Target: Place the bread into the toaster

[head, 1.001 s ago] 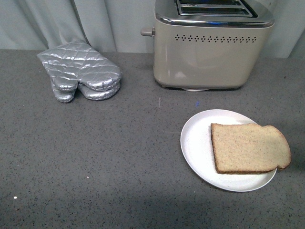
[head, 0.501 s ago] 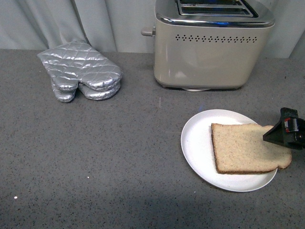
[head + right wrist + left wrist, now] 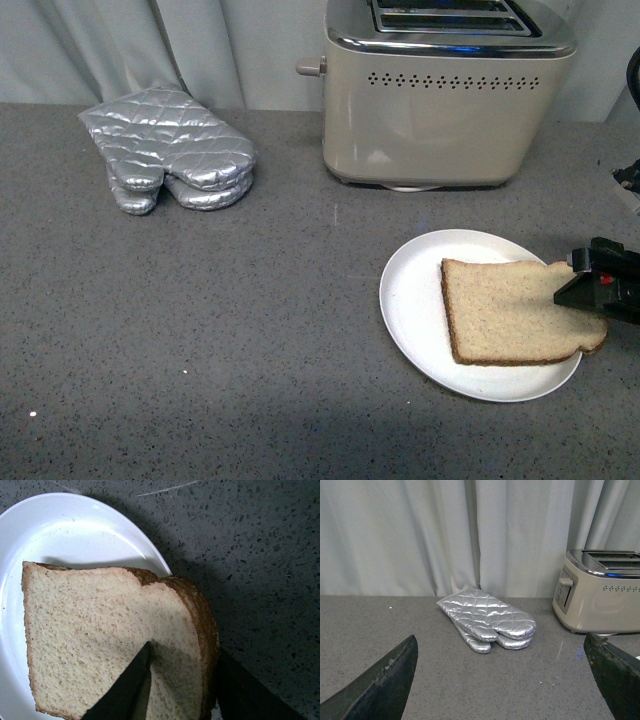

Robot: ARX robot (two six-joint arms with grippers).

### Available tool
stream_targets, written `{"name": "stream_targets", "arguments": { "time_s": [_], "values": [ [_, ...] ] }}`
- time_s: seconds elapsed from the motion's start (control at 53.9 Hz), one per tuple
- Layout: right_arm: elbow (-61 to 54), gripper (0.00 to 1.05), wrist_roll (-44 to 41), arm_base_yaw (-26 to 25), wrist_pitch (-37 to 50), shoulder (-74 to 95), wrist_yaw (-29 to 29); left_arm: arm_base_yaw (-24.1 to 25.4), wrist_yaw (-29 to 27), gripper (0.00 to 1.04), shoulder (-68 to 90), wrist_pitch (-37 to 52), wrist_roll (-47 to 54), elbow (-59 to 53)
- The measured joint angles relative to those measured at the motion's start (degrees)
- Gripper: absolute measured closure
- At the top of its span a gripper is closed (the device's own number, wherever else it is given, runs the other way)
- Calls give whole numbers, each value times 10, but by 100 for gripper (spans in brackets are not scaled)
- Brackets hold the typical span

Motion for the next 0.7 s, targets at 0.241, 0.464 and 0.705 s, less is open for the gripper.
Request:
{"name": "stream_targets", "arguments": {
  "time_s": [0.241,0.464,0.705],
  "values": [
    [0,104,10,2,-21,-30,-5,0,0,7,0,0,0,0],
    [-6,104,59,11,-56,-94,-30,0,0,7,0,0,0,0],
    [-24,104,270,28,-81,-228,-23,0,0,7,0,0,0,0]
  ]
}}
